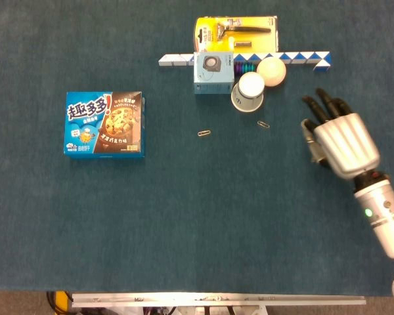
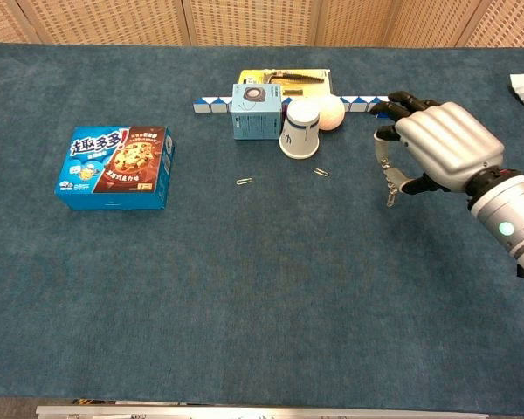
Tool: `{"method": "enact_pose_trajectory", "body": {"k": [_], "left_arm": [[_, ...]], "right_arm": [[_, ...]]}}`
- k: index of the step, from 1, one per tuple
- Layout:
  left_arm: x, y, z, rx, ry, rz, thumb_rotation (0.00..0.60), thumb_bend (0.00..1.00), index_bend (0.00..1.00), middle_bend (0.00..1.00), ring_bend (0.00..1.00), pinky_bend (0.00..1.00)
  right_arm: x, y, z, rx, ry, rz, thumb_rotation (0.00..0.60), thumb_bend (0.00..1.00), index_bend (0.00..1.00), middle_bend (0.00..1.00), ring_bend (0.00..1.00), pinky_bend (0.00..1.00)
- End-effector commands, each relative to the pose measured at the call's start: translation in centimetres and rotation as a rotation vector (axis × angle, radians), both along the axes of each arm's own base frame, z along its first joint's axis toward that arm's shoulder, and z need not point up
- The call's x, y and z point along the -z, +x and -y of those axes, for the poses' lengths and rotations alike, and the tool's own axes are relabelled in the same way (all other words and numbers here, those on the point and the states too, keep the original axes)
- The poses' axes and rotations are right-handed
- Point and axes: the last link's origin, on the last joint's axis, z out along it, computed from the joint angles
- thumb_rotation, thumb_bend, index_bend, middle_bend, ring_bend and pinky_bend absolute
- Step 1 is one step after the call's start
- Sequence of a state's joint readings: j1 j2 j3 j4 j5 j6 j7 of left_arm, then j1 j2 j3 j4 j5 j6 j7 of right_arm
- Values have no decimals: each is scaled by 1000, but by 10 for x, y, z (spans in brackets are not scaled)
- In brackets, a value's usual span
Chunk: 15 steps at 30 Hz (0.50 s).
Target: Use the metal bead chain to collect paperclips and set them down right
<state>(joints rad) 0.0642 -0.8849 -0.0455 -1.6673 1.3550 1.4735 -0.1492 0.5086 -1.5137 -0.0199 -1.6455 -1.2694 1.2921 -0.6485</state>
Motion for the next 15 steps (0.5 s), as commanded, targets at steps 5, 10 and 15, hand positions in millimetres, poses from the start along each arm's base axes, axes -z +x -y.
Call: {"method": "enact_pose_trajectory", "body": {"k": [5, 10, 15], "left_arm": [[2, 2, -4, 8, -21, 3, 600, 246, 435, 294, 171, 317], [5, 3, -5, 18, -36, 7, 600, 246, 435, 294, 171, 317], [8, 3, -7, 19, -49, 5, 600, 246, 435, 294, 171, 317]], "right_arm": [[-3, -31, 4, 97, -39, -37, 600, 366, 569, 163, 61, 220], [-4, -46, 8, 162, -59, -75, 600, 360, 546, 163, 61, 214], [-8, -56, 9, 188, -70, -97, 600, 270, 281, 163, 61, 197]]}}
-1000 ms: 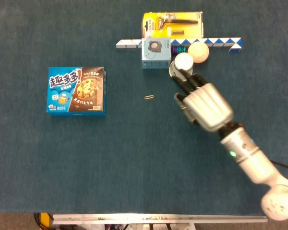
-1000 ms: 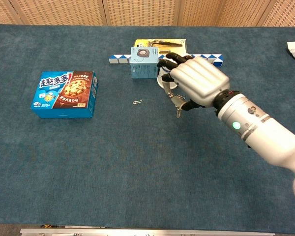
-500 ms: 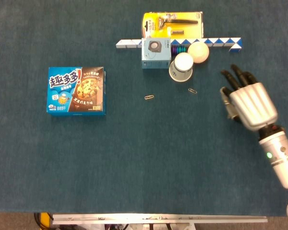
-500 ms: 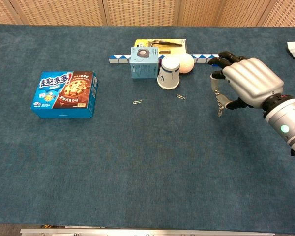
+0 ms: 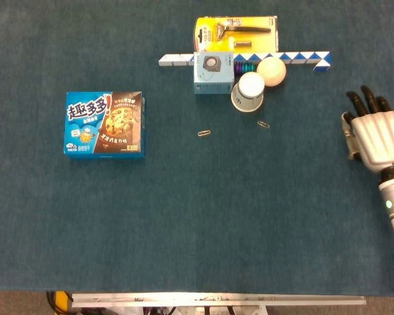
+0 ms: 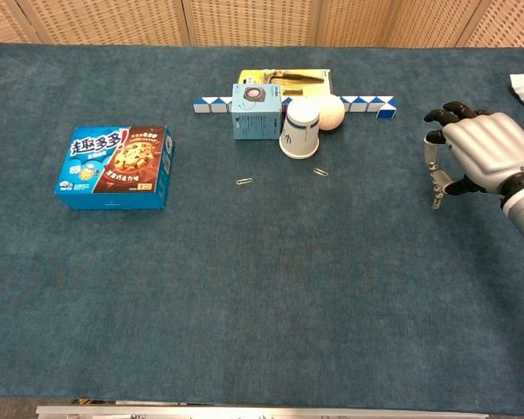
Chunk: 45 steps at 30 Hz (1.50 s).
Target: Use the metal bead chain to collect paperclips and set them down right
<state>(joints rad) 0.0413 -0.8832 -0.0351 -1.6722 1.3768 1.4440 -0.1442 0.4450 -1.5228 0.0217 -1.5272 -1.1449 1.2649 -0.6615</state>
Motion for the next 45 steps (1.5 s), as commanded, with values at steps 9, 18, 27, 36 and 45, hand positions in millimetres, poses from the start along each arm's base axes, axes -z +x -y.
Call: {"method": "enact_pose_trajectory", "body": {"k": [9, 18, 27, 36, 45], "left_arm": [[5, 3, -4, 24, -34, 22, 600, 246, 436, 294, 171, 317], [17, 9, -14, 70, -87, 19, 600, 246, 443, 297, 173, 317], [38, 21, -24, 154, -140, 21, 600, 246, 455, 305, 179, 333], [62, 29, -34, 234, -186, 37, 600, 246, 464, 320, 181, 351], [70, 25, -40, 201, -212, 29, 600, 246, 466, 324, 184, 352]], "right_arm": [[-30, -14, -7, -23, -126, 74, 600, 119, 0, 138, 61, 194], [-74, -35, -37, 4, -278, 53, 600, 120, 197, 139, 60, 194], [-92, -57, -73, 82, -342, 118, 600, 120, 248, 141, 61, 194], [-113, -76, -90, 109, -414, 192, 600, 121, 254, 141, 60, 193], [-115, -79, -93, 108, -393, 214, 600, 121, 258, 143, 61, 193]]}}
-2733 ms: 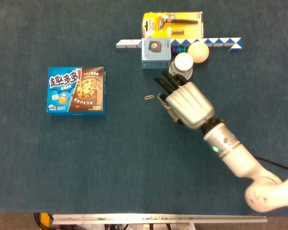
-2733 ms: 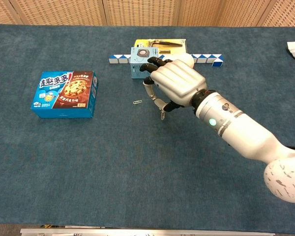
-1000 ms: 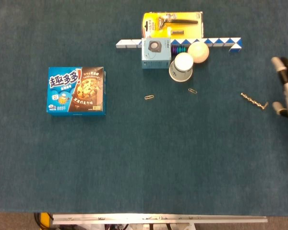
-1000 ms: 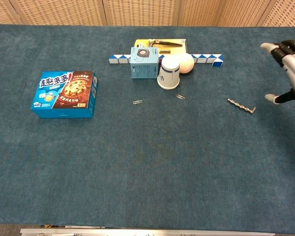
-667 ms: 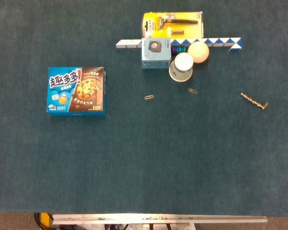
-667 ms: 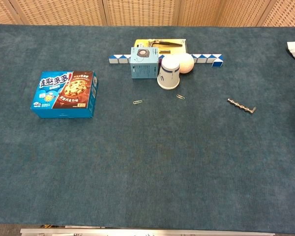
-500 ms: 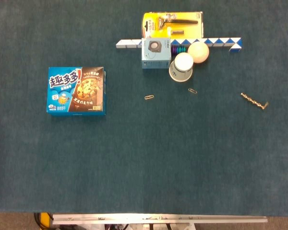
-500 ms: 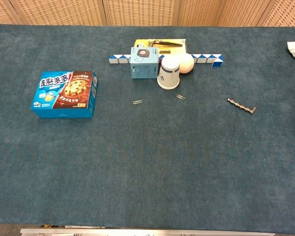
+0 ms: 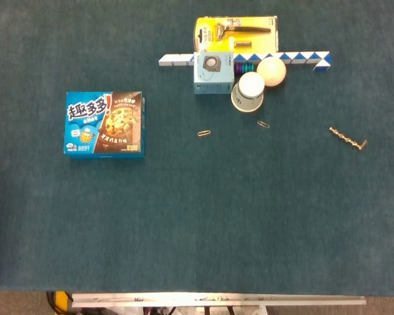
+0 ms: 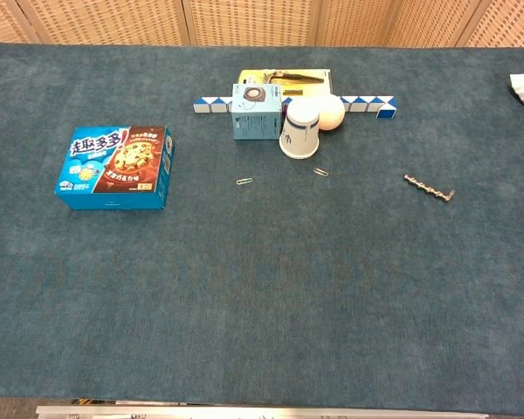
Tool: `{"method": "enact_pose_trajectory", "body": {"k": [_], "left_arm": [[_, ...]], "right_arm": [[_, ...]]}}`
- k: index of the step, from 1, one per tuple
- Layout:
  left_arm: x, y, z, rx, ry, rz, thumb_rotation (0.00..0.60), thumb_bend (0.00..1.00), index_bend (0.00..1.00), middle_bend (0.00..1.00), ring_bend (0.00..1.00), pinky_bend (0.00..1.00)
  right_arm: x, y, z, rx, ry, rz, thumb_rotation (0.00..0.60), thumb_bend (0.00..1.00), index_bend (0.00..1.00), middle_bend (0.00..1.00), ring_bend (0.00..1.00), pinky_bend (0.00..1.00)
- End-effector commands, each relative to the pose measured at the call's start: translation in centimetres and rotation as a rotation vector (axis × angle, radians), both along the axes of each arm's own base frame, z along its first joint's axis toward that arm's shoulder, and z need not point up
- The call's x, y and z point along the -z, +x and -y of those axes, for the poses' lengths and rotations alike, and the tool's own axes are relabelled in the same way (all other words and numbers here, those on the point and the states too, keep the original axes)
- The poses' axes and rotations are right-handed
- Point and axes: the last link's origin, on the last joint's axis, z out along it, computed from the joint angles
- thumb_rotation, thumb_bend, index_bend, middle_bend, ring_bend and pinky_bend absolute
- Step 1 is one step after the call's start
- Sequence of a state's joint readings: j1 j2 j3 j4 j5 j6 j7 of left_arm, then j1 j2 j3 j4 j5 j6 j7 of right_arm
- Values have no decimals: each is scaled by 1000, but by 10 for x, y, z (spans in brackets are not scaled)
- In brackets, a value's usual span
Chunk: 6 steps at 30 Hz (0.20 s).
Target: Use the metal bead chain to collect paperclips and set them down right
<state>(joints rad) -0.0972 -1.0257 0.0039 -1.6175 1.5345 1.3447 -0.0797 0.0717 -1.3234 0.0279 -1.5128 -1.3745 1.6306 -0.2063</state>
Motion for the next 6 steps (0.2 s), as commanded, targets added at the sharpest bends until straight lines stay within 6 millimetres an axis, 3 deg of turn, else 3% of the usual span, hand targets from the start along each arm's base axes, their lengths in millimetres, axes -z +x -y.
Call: {"method": "enact_pose_trajectory", "body": {"k": [1, 6], "left_arm": [[1, 0, -4, -3, -3, 2, 600, 246, 467, 324, 184, 352], [4, 2, -8, 7, -17, 6, 600, 246, 468, 325, 185, 353]], "right_arm": [[0, -3, -2, 11, 5, 1, 600, 121, 258, 143, 61, 193], [-1, -5, -5, 21, -6, 16, 600, 122, 258, 143, 61, 193]]}}
